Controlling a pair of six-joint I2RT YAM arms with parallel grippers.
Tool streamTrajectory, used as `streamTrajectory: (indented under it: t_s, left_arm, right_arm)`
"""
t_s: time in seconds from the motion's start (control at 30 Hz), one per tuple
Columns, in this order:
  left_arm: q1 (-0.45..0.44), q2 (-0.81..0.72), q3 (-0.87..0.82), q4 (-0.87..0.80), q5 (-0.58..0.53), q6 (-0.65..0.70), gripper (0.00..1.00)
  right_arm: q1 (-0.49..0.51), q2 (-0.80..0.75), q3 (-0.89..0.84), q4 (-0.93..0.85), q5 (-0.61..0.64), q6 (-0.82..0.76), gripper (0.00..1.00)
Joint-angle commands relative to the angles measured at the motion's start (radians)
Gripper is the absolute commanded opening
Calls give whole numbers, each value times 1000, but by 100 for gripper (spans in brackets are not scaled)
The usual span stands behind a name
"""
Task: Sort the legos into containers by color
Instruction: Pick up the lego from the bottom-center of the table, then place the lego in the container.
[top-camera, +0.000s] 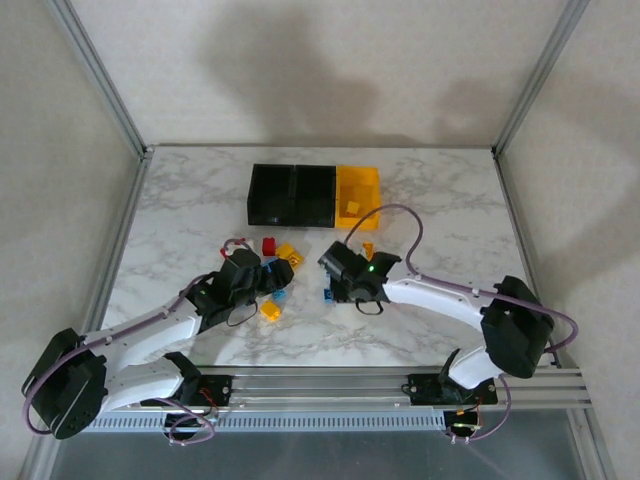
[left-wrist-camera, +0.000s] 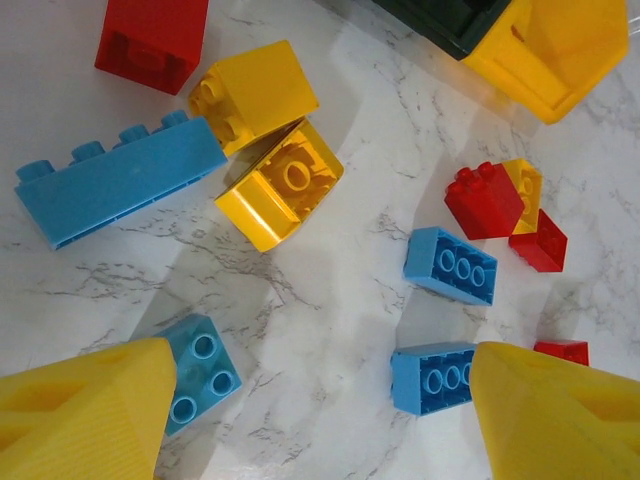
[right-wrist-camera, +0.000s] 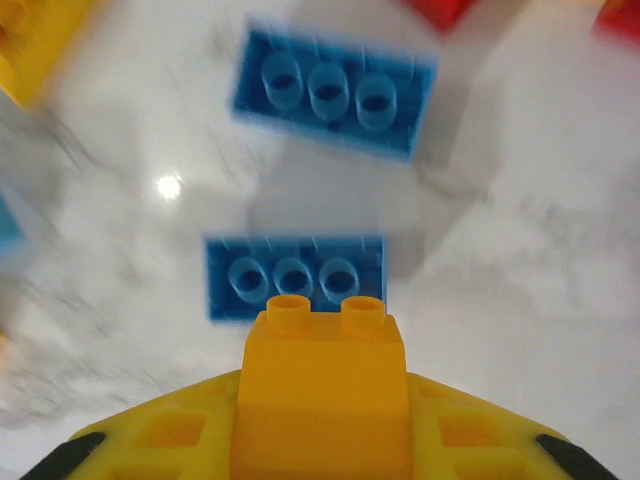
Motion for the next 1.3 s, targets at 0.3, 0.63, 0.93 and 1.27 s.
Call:
streamTrajectory:
  t_s: [0.3, 0.63, 0.93, 1.27]
  left_arm:
    - [-7, 50, 135, 31, -6, 18, 78]
    - [-10, 69, 128, 51, 10, 1, 77]
    - [-11, 52, 113, 42, -5, 3, 77]
    - [-11, 48, 95, 40, -10, 1, 77]
  right_arm:
    - [-289, 172, 358, 69, 38, -274, 29]
    - [-433, 445, 591, 104, -32, -297, 30]
    - [-491, 658, 799, 65, -65, -269, 31]
    - [-507, 785, 932, 30, -60, -255, 33]
